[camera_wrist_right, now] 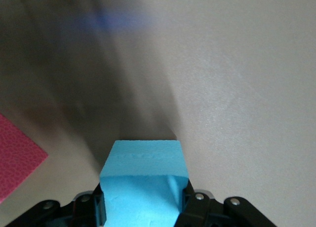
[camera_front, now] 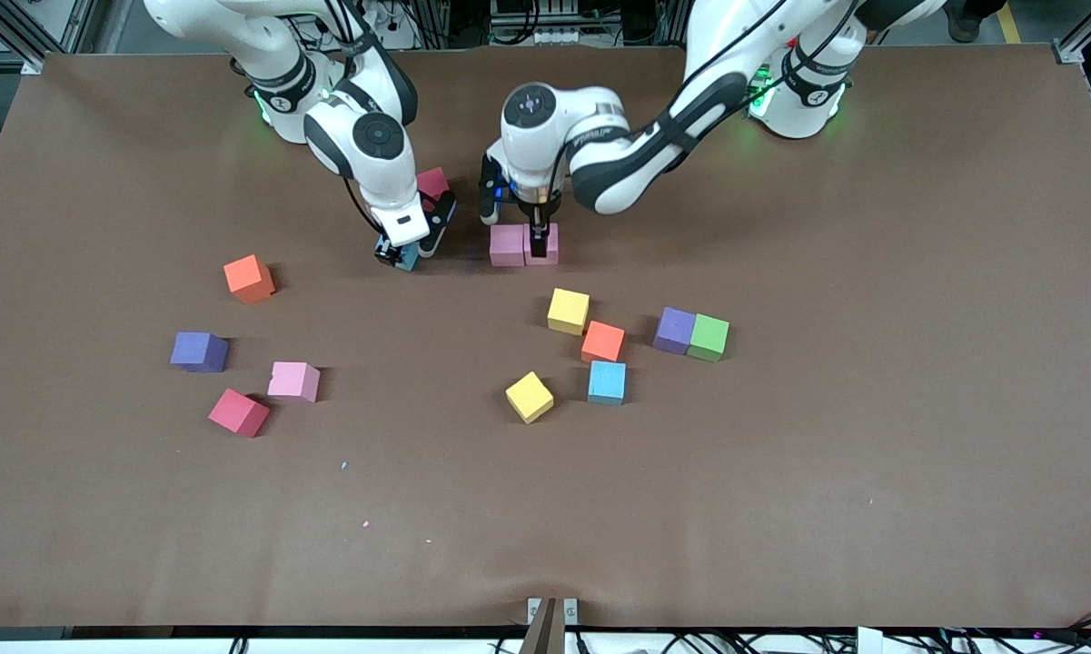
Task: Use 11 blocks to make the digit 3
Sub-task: 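Grasp the blue cube and carry it toward the pink cubes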
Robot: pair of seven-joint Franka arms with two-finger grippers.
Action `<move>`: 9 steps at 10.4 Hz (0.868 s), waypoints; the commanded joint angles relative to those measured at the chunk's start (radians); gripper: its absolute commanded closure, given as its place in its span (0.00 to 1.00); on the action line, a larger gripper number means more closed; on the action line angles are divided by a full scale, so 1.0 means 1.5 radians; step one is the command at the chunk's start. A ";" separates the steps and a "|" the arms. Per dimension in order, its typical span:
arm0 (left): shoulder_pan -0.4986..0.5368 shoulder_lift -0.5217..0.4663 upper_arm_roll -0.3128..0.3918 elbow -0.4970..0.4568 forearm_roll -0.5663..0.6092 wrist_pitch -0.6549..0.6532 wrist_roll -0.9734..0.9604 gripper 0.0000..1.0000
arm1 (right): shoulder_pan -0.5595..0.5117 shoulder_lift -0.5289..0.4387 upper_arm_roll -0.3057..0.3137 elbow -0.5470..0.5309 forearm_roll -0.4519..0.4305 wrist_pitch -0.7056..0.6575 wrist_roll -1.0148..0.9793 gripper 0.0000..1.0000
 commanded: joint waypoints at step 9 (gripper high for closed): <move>0.288 -0.035 -0.074 0.053 -0.038 -0.127 -0.010 0.00 | 0.148 0.080 -0.001 0.111 -0.026 -0.014 0.011 0.86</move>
